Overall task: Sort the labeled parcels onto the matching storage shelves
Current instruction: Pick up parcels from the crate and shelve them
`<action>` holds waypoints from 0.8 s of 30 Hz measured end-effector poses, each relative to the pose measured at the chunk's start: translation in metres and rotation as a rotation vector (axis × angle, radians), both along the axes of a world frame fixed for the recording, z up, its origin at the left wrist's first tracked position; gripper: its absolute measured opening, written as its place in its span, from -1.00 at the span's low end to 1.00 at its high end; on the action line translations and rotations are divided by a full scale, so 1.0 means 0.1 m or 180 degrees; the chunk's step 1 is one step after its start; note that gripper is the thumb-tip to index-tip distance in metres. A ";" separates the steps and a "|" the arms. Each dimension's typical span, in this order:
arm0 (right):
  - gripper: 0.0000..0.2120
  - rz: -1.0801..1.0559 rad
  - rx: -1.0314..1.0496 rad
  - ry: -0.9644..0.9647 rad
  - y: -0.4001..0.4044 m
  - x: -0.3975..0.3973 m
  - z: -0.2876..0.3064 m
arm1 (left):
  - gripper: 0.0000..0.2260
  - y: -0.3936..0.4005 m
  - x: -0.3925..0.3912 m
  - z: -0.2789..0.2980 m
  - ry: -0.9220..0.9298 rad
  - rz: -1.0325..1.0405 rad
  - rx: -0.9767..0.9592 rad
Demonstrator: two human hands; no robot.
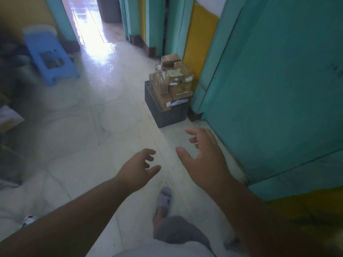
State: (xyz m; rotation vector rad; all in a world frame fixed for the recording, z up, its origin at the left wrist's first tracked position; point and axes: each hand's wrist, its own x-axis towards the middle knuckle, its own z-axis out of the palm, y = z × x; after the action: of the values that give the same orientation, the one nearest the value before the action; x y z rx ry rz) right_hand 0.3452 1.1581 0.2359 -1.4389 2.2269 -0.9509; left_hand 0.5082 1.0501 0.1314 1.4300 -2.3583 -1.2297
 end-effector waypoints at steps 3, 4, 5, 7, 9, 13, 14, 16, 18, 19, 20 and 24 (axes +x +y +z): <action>-0.55 0.0117 -0.0061 -0.0042 -0.79 -0.24 0.00 | -0.55 -0.71 -0.19 0.05 0.0051 0.0183 -0.0023; -0.55 0.0159 -0.0072 -0.0053 -1.07 -0.31 0.03 | -0.55 -0.95 -0.23 0.11 0.0022 0.0223 -0.0045; -0.55 0.0195 -0.0083 -0.0068 -1.33 -0.36 0.07 | -0.55 -1.17 -0.25 0.19 -0.0009 0.0249 -0.0058; -0.55 0.0334 -0.0120 -0.0067 -1.89 -0.44 0.18 | -0.55 -1.63 -0.27 0.35 -0.0018 0.0302 -0.0119; -0.56 0.0442 -0.0109 -0.0063 -2.42 -0.48 0.27 | -0.54 -2.05 -0.27 0.44 0.0009 0.0386 -0.0152; -0.57 0.0461 -0.0101 -0.0033 -3.44 -0.52 0.22 | -0.55 -2.96 -0.30 0.34 0.0106 0.0564 -0.0167; -0.57 0.0409 -0.0114 -0.0023 -3.68 -0.54 0.16 | -0.55 -3.19 -0.32 0.29 0.0114 0.0559 -0.0161; -0.58 0.0251 -0.0113 0.0031 -4.14 -0.62 0.03 | -0.55 -3.70 -0.41 0.16 0.0110 0.0405 -0.0119; -0.59 -0.0045 -0.0091 0.0094 -4.55 -0.76 -0.06 | -0.54 -4.28 -0.57 0.10 0.0043 0.0084 -0.0125; -0.60 -0.0209 -0.0085 0.0128 -4.72 -0.84 -0.08 | -0.54 -4.57 -0.68 0.09 -0.0006 -0.0085 -0.0131; -0.61 -0.0340 -0.0082 0.0169 -4.87 -0.93 -0.08 | -0.54 -4.83 -0.81 0.08 -0.0044 -0.0223 -0.0141; -0.62 -0.0887 -0.0088 0.0311 -5.27 -1.38 -0.03 | -0.60 -5.63 -1.49 0.22 -0.0028 -0.0735 -0.0051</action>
State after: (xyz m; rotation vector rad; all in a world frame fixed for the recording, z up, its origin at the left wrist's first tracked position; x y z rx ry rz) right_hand 0.2069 0.6306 0.2331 -1.2307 2.5439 -1.0185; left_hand 0.3591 0.4871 0.1529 1.1863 -2.5914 -1.2534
